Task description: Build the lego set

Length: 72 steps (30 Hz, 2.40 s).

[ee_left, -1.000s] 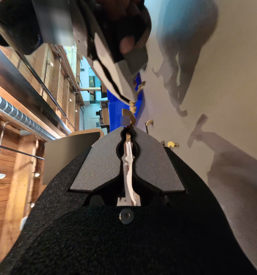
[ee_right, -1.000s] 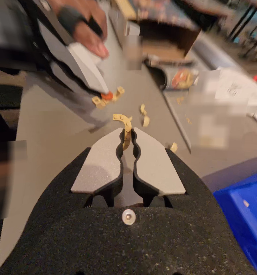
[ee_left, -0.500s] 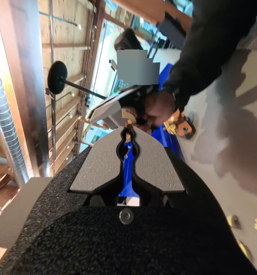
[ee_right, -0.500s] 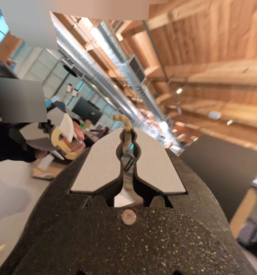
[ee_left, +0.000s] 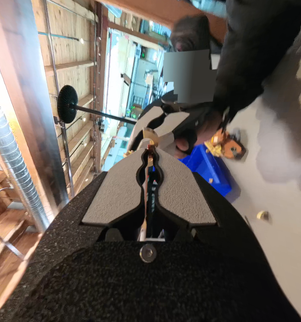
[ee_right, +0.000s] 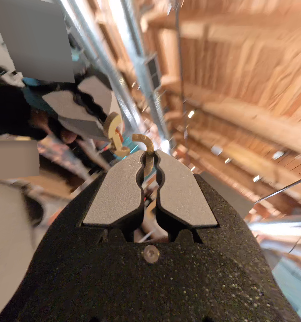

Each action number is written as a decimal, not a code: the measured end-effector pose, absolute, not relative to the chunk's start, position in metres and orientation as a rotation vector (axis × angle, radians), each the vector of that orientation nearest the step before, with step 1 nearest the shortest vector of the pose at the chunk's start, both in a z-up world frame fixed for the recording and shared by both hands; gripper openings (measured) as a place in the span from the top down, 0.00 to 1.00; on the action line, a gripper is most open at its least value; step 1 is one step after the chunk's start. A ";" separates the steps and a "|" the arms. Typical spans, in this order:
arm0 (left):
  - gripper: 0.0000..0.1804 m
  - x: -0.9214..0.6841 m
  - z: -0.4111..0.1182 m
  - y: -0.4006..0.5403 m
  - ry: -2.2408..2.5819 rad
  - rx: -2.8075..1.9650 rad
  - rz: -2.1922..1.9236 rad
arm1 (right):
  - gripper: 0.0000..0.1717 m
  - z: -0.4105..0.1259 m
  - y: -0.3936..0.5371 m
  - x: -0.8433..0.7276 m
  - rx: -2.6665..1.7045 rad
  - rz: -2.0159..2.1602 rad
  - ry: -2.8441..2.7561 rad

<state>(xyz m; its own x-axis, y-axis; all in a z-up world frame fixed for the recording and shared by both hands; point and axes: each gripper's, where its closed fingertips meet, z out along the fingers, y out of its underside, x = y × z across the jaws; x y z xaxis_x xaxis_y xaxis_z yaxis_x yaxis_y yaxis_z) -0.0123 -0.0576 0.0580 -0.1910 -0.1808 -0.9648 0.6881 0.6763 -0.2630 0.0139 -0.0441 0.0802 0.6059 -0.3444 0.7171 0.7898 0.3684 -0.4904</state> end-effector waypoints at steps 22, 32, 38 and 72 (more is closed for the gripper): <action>0.98 0.000 -0.030 -0.061 1.475 0.278 -0.713 | 0.96 -0.005 -0.059 0.032 -1.027 -0.688 -0.475; 0.98 0.007 -0.041 -0.057 1.494 0.243 -0.742 | 0.96 -0.016 -0.061 0.042 -1.077 -0.720 -0.468; 0.98 0.008 -0.034 -0.051 1.523 0.147 -0.905 | 0.96 -0.026 -0.059 0.038 -1.057 -0.868 -0.588; 0.97 0.024 -0.092 -0.026 1.687 0.212 -0.558 | 0.89 -0.168 -0.104 0.023 -2.158 -0.239 -0.972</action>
